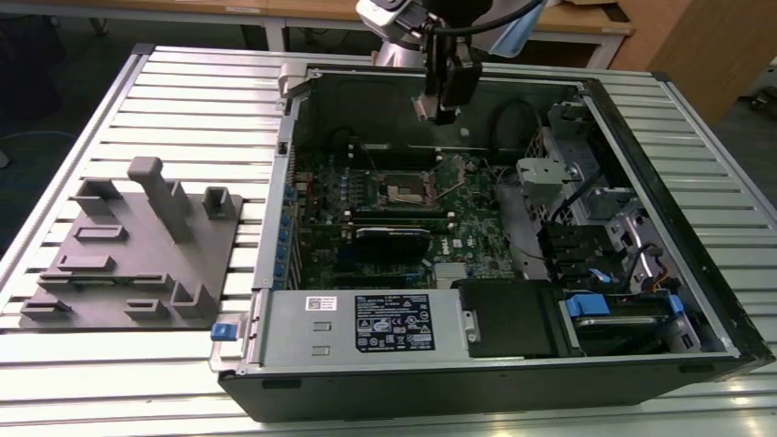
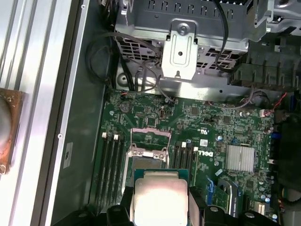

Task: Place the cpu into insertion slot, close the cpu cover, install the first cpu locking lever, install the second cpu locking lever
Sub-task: 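Place the cpu into insertion slot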

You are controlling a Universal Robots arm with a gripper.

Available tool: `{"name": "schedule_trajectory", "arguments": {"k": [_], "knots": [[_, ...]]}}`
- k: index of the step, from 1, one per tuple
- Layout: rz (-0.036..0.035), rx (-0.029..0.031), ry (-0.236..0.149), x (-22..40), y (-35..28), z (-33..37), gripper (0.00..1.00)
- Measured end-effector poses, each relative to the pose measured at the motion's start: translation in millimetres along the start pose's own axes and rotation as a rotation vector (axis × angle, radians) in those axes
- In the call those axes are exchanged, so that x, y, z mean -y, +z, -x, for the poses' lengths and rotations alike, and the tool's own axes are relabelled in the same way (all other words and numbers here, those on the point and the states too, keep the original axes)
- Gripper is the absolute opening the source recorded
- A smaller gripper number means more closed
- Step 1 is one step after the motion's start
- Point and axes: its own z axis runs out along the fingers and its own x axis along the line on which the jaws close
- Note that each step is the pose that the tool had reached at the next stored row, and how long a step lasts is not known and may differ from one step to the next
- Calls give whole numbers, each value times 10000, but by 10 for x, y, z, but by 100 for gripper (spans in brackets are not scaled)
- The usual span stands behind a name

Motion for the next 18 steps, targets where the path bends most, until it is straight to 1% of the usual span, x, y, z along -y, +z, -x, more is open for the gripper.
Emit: {"name": "schedule_trajectory", "arguments": {"k": [10, 13, 18], "knots": [[10, 47, 597, 0, 1, 0, 54], [11, 53, 671, 0, 1, 0, 54], [11, 55, 688, 0, 1, 0, 54]]}}
